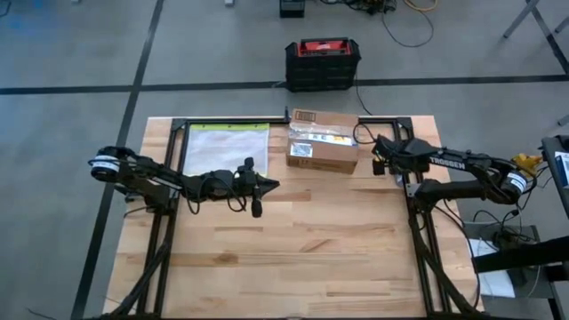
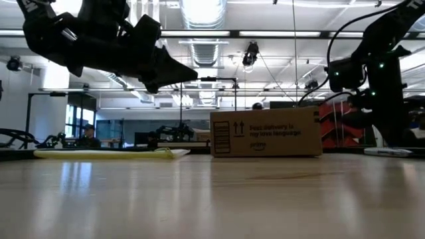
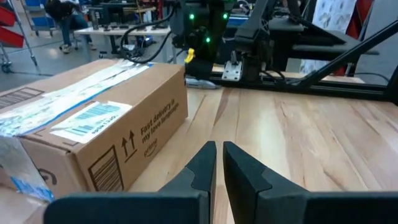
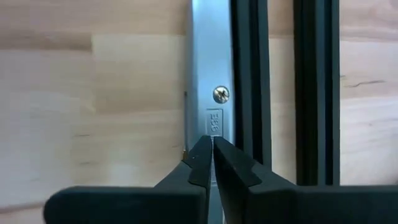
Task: Unpack boxes
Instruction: Open the box using the gray cutter
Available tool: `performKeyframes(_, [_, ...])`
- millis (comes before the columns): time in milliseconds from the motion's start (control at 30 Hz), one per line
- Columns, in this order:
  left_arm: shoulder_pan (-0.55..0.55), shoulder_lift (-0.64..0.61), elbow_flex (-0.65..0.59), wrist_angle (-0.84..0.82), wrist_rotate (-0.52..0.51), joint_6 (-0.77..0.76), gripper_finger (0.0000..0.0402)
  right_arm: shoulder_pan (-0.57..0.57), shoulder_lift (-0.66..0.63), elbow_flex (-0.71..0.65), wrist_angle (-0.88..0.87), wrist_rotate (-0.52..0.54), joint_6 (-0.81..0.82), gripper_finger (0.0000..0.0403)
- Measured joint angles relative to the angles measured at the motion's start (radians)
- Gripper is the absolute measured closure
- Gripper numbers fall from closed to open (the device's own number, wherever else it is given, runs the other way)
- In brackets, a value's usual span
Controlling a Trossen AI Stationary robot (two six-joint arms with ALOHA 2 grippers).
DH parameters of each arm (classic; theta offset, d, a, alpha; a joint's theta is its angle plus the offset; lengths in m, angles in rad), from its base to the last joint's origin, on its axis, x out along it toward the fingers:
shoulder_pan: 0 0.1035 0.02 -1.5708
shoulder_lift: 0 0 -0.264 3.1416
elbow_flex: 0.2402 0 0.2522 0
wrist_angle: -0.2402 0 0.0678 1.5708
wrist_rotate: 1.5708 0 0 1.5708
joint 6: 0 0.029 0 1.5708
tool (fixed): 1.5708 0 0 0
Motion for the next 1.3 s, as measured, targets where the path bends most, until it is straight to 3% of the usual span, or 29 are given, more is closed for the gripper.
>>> performKeyframes(200, [0.0,0.0,0.0,-0.013,0.0,0.001,0.0387,0.061,0.0,-0.011,-0.005,-0.022,0.046,0.0402])
performKeyframes(367, [0.0,0.0,0.0,-0.016,0.0,0.001,0.0387,0.207,-0.001,-0.011,-0.004,-0.072,0.159,0.0403])
performKeyframes(500, [0.0,-0.005,0.0,-0.016,0.0,-0.002,0.0387,0.417,-0.002,-0.009,0.007,-0.133,0.338,0.0403])
performKeyframes(667, [0.0,-0.001,0.0,0.007,0.0,-0.005,0.0387,0.781,0.002,0.044,0.091,-0.219,0.594,0.0403])
performKeyframes(800, [-0.004,0.024,0.005,0.013,0.001,-0.059,0.0387,1.011,0.007,0.136,0.156,-0.154,0.678,0.0403])
performKeyframes(900, [-0.033,0.082,0.005,0.025,0.037,-0.112,0.0387,1.118,0.022,0.174,0.152,-0.108,0.616,0.0403])
performKeyframes(1067, [-0.148,0.256,0.021,0.168,0.065,-0.154,0.0387,1.225,0.096,0.159,0.206,-0.103,0.29,0.0403])
performKeyframes(1167, [-0.211,0.351,0.086,0.192,0.028,-0.19,0.0384,1.245,0.183,0.144,0.342,-0.105,0.161,0.0403])
performKeyframes(1300, [-0.26,0.441,0.196,0.069,-0.033,-0.243,0.0364,1.246,0.318,0.144,0.597,-0.122,0.01,0.0403])
